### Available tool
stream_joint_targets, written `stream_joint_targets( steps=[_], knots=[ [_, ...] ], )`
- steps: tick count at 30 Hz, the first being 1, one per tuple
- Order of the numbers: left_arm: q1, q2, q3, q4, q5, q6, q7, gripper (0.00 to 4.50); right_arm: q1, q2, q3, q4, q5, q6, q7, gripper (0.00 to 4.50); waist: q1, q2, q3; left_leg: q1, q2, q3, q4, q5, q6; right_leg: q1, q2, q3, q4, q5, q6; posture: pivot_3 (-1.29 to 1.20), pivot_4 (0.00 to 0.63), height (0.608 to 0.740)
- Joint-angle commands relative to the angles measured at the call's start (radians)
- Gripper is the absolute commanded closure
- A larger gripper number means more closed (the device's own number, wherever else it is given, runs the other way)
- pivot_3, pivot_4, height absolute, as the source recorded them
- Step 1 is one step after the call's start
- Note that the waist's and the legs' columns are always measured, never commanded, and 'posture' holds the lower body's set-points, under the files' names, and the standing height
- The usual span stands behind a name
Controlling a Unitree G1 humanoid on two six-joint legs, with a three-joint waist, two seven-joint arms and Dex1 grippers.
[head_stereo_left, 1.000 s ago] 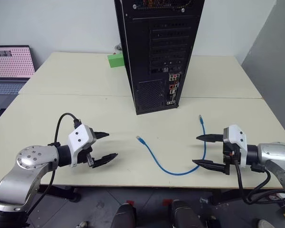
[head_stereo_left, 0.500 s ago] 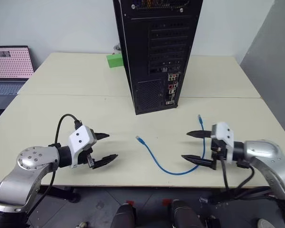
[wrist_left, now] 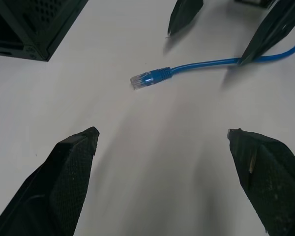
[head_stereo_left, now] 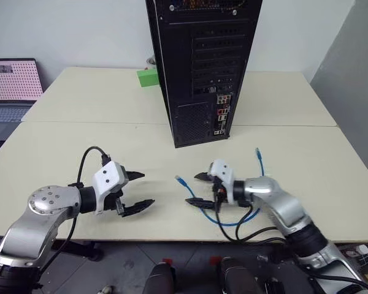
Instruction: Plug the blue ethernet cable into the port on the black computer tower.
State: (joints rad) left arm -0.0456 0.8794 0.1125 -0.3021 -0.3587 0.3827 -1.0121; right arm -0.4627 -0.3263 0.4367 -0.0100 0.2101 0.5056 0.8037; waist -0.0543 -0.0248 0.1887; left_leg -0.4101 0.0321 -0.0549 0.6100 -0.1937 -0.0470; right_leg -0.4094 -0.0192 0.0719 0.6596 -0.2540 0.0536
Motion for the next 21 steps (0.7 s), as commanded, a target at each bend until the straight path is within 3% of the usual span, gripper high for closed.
stream_joint_targets(
  steps=[1, 4, 11, 21],
  knots=[
    [-0.010, 0.002, 0.005, -0.007, 0.004, -0.018, 0.000, 0.02, -0.021, 0.027, 0.021, 0.027, -0.058, 0.007, -0.037, 0.00, -0.001, 0.000, 0.000, 0.000, 0.000, 0.000, 0.000, 0.000, 0.000, 0.000, 0.000, 0.000, 0.000, 0.000, 0.000, 0.00, 0.150, 0.740],
    [-0.009, -0.005, 0.002, -0.008, 0.008, -0.024, 0.001, 0.00, -0.016, 0.028, 0.031, 0.020, -0.083, 0.030, -0.042, 0.50, -0.002, 0.000, 0.000, 0.001, 0.000, 0.000, 0.000, 0.000, 0.000, 0.000, 0.000, 0.000, 0.001, 0.000, 0.000, 0.00, 0.150, 0.740],
    [-0.026, -0.018, -0.011, 0.010, 0.018, -0.041, 0.005, 0.00, -0.018, 0.015, 0.045, -0.012, -0.133, 0.041, -0.037, 2.27, -0.002, 0.000, 0.000, 0.001, 0.000, 0.000, 0.000, 0.000, 0.000, 0.000, 0.000, 0.000, 0.001, 0.000, 0.000, 0.00, 0.150, 0.740],
    [-0.078, -0.048, -0.053, 0.057, 0.040, -0.073, -0.003, 0.00, -0.033, -0.031, 0.057, -0.043, -0.208, -0.016, -0.026, 4.42, -0.001, -0.001, 0.000, 0.001, 0.000, 0.000, 0.000, 0.000, 0.000, 0.000, 0.000, 0.000, 0.001, 0.000, 0.000, 0.00, 0.150, 0.740]
  ],
)
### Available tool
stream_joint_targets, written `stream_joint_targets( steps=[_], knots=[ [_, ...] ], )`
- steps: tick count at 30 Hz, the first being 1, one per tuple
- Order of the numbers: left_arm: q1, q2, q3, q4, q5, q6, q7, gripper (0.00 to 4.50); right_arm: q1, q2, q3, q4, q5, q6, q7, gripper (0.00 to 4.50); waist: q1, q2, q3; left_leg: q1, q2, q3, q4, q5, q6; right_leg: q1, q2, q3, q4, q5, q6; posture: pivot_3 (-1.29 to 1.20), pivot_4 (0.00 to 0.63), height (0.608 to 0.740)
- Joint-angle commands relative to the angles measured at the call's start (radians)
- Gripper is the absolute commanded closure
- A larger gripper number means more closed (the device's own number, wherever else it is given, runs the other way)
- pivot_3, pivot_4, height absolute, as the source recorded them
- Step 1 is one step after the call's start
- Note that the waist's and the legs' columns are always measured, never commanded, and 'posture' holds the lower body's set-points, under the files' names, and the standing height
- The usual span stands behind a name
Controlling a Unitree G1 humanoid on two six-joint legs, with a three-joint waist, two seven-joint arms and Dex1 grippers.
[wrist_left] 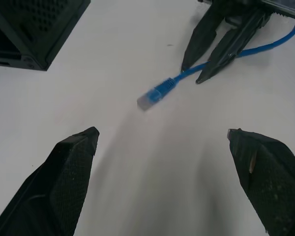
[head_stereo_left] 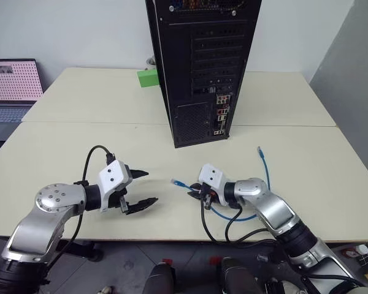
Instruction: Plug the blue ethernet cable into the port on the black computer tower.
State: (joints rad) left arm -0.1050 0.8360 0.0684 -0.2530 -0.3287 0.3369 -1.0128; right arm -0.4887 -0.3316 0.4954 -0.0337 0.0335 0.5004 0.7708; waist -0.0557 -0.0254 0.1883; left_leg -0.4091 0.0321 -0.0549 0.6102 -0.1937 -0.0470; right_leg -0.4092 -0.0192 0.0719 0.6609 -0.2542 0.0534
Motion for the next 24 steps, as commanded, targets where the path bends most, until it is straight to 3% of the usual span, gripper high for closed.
stream_joint_targets(
  steps=[1, 11, 21, 24],
  knots=[
    [-0.026, -0.008, -0.020, 0.016, 0.015, -0.035, -0.007, 0.00, -0.009, -0.034, -0.007, -0.032, -0.033, -0.019, 0.013, 4.42, 0.001, 0.000, 0.000, 0.000, 0.000, 0.000, 0.000, 0.000, 0.000, 0.000, 0.000, 0.000, 0.000, 0.000, 0.000, 0.00, 0.150, 0.740],
    [-0.114, -0.044, -0.133, 0.091, 0.046, -0.121, -0.093, 0.00, -0.036, -0.131, -0.065, -0.185, 0.022, -0.015, 0.115, 4.42, 0.001, 0.000, 0.000, 0.000, 0.000, 0.000, 0.000, 0.000, 0.000, 0.000, 0.000, 0.000, 0.000, 0.000, 0.000, 0.00, 0.150, 0.740],
    [-0.209, -0.144, -0.181, 0.172, 0.018, -0.137, -0.140, 0.00, -0.028, -0.149, -0.081, -0.241, 0.061, 0.015, 0.152, 4.42, 0.001, 0.000, 0.000, -0.001, 0.000, 0.000, 0.000, 0.000, 0.000, 0.000, 0.000, 0.000, 0.000, 0.002, 0.004, 0.00, 0.150, 0.740],
    [-0.219, -0.146, -0.193, 0.178, 0.017, -0.139, -0.169, 0.48, -0.027, -0.150, -0.082, -0.243, 0.062, 0.013, 0.148, 4.50, 0.001, 0.000, 0.000, -0.001, 0.000, -0.001, 0.000, 0.000, 0.000, 0.000, 0.001, 0.000, 0.000, 0.003, 0.005, 0.00, 0.150, 0.740]
  ],
)
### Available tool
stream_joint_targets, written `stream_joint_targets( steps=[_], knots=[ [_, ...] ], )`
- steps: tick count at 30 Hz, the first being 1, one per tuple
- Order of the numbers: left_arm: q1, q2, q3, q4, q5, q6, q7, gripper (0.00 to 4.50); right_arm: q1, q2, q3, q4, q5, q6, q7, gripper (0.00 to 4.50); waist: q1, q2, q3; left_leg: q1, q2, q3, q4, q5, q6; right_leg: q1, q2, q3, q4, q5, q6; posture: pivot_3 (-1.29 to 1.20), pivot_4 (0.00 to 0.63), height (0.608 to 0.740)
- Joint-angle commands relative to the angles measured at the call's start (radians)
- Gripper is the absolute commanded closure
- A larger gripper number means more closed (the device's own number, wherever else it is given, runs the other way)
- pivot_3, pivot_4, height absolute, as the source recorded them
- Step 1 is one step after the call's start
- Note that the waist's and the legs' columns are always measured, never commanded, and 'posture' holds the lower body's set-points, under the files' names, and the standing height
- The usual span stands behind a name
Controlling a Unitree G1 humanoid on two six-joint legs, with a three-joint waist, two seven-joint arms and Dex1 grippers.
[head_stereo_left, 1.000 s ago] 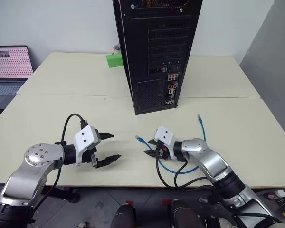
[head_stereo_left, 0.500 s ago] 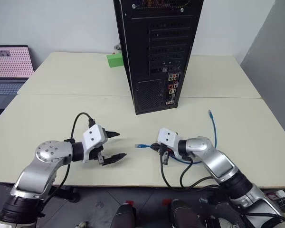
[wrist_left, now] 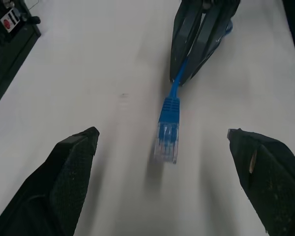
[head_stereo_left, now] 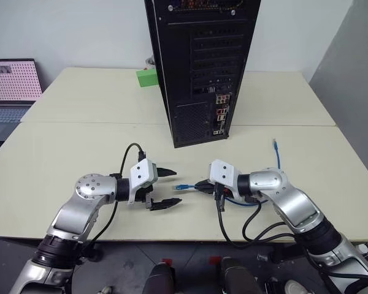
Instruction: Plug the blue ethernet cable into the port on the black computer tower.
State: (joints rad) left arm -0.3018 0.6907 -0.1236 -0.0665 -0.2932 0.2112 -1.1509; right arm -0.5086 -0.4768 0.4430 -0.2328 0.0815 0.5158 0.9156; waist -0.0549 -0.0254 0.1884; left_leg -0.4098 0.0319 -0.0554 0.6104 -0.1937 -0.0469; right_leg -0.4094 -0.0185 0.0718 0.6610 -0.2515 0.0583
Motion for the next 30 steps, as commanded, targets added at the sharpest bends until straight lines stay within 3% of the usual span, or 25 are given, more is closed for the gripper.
stream_joint_targets(
  steps=[1, 13, 18, 30],
  knots=[
    [-0.027, 0.001, -0.003, -0.002, -0.015, -0.017, -0.039, 0.74, -0.007, -0.005, -0.029, -0.044, 0.014, -0.003, 0.002, 4.50, 0.000, 0.000, 0.000, 0.000, 0.000, 0.000, 0.000, 0.000, 0.000, 0.000, 0.000, 0.000, 0.000, 0.000, 0.000, 0.00, 0.150, 0.740],
    [-0.046, 0.002, -0.015, 0.089, 0.056, -0.100, -0.060, 3.48, -0.013, -0.007, -0.027, -0.044, 0.022, -0.002, 0.005, 4.50, 0.000, 0.000, 0.000, 0.000, 0.000, 0.000, 0.000, 0.000, 0.000, 0.000, 0.000, 0.000, 0.000, 0.000, 0.000, 0.00, 0.150, 0.740],
    [-0.057, -0.014, -0.017, 0.104, 0.068, -0.113, -0.046, 4.29, -0.016, -0.008, -0.027, -0.047, 0.028, -0.001, 0.005, 4.50, 0.000, 0.000, 0.000, 0.000, 0.000, 0.000, 0.000, 0.000, 0.000, 0.000, 0.000, 0.000, 0.000, 0.000, 0.000, 0.00, 0.150, 0.740],
    [-0.051, -0.018, -0.013, 0.084, 0.070, -0.113, -0.040, 4.46, -0.014, -0.010, -0.027, -0.042, 0.021, -0.009, 0.000, 4.50, 0.000, 0.000, 0.000, 0.000, 0.000, 0.000, 0.000, 0.000, 0.000, 0.000, 0.000, 0.000, 0.000, 0.000, 0.000, 0.00, 0.150, 0.740]
  ],
)
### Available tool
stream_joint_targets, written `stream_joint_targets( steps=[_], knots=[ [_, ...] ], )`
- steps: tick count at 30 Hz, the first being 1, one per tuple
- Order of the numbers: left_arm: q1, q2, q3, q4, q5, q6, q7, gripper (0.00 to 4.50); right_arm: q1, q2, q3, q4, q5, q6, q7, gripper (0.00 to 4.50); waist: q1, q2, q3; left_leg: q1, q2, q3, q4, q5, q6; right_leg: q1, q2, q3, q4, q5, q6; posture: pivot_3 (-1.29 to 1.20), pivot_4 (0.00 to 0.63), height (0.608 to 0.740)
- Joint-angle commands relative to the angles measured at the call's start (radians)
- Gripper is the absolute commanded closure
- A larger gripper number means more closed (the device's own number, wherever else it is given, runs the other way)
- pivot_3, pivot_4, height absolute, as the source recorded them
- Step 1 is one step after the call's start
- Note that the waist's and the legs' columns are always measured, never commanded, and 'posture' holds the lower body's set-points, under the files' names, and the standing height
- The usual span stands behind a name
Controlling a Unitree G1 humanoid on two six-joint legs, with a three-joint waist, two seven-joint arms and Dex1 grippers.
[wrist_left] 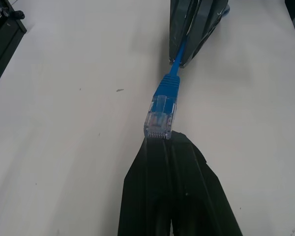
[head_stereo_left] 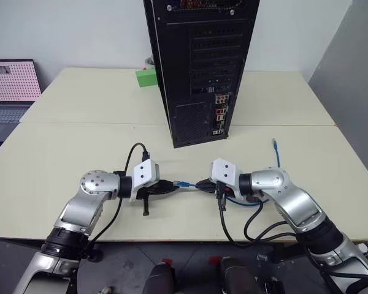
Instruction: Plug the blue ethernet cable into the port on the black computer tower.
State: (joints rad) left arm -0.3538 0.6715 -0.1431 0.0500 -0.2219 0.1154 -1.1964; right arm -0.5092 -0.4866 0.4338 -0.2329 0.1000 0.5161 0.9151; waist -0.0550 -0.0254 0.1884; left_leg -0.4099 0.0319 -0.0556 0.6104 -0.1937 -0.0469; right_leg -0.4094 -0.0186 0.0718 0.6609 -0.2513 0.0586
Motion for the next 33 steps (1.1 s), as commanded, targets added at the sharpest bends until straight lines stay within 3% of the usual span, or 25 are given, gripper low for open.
stream_joint_targets(
  steps=[1, 5, 13, 33],
  knots=[
    [0.003, 0.002, 0.006, -0.034, 0.000, -0.015, 0.007, 4.46, -0.013, 0.000, -0.018, -0.041, 0.002, -0.009, -0.001, 4.50, 0.000, 0.000, 0.000, 0.000, 0.000, 0.000, 0.000, 0.000, 0.000, 0.000, 0.000, 0.000, 0.000, 0.000, 0.000, 0.00, 0.150, 0.740],
    [0.011, 0.021, 0.010, -0.034, -0.001, 0.017, 0.005, 3.98, -0.017, 0.001, -0.024, -0.025, -0.005, -0.015, -0.012, 4.50, 0.000, 0.000, 0.000, 0.000, 0.000, 0.000, 0.000, 0.000, 0.000, 0.000, 0.000, 0.000, 0.000, 0.000, 0.000, 0.00, 0.150, 0.740],
    [0.024, 0.018, 0.035, -0.044, -0.038, 0.032, 0.007, 2.30, -0.016, -0.006, -0.016, -0.016, -0.018, -0.031, -0.008, 4.50, 0.000, 0.000, 0.000, 0.000, 0.000, 0.000, 0.000, 0.000, 0.000, 0.000, 0.000, 0.000, 0.000, 0.000, 0.000, 0.00, 0.150, 0.740],
    [0.022, -0.002, 0.025, -0.077, -0.059, 0.057, 0.009, 2.30, -0.010, -0.021, 0.000, -0.010, -0.059, -0.086, 0.014, 4.50, 0.000, 0.000, 0.000, 0.000, 0.000, 0.000, 0.000, 0.000, 0.000, 0.000, 0.000, 0.000, 0.000, 0.000, 0.000, 0.00, 0.150, 0.740]
  ],
)
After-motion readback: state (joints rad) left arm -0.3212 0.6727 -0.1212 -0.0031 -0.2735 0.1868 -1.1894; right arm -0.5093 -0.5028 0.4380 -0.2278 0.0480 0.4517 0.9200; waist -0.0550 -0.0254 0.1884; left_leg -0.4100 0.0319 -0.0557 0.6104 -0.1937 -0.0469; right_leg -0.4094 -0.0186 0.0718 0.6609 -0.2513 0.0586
